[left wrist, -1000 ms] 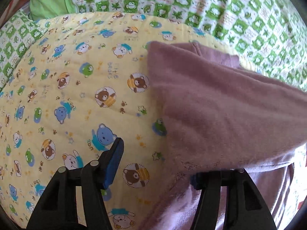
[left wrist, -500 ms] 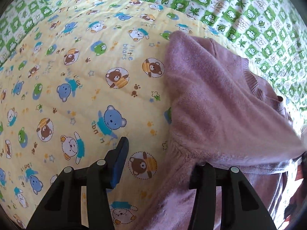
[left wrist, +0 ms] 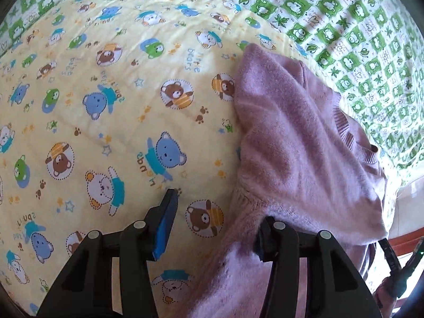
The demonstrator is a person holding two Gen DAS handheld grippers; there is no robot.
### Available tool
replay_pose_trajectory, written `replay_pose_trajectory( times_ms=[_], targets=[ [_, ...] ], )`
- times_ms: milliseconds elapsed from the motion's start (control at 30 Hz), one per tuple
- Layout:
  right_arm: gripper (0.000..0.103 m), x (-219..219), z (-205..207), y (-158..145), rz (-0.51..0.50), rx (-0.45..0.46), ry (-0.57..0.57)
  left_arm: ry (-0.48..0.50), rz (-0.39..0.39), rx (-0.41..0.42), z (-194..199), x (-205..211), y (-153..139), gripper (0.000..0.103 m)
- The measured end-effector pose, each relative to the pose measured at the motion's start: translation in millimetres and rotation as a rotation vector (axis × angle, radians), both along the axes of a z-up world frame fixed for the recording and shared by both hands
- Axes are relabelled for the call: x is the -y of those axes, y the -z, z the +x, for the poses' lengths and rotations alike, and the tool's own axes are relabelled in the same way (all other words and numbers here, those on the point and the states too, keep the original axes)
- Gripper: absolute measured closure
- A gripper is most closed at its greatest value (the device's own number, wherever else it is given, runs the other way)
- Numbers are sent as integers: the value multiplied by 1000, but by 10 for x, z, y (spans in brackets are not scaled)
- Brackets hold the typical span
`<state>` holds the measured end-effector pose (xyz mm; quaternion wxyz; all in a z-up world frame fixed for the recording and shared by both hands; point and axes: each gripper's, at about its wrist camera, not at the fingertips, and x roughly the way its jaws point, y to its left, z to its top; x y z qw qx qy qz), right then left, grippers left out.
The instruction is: Fold small clothes
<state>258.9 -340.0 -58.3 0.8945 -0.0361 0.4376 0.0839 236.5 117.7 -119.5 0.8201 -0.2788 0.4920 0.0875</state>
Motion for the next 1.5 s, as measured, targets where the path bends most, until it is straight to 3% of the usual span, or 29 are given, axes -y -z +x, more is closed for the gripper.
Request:
replay_pose_trajectory(
  times_ms=[67, 267, 367, 500, 733, 867, 967, 1067, 1267, 1367, 1500],
  targets=[
    [58, 115, -42, -66, 68, -1, 50, 8, -6, -1, -56, -24, -3, 51],
    [55, 284, -66, -223, 197, 2, 122, 73, 27, -33, -198, -30, -38, 50],
    [55, 192, -8, -259, 270, -9, 93, 88, 13, -35, -355, -39, -138, 50],
    [55, -25, 204, -208, 393, -58, 16, 96, -41, 33, -517, -26, -387, 47],
    [53, -312, 553, 63, 494, -191, -47, 122, -32, 52, -6, 17, -517, 44],
    [53, -101, 664, 224, 437, -216, 54, 132, -23, 49, 408, 90, -499, 44],
    [52, 61, 660, 68, 466, -158, 112, 161, -56, 78, 618, 197, -513, 44],
    [47, 117, 699, -120, 494, -79, 89, 228, -87, 101, 772, 384, -503, 40],
    [47, 101, 1074, -202, 532, -50, 42, 266, -79, 56, 1037, 574, -331, 40],
    [46, 8, 1327, -274, 430, 1, 0, 300, -51, 85, 1161, 608, -446, 40],
    [37, -228, 1782, -287, 269, -8, -148, 368, 68, 93, 1502, 620, -641, 26]
  ],
)
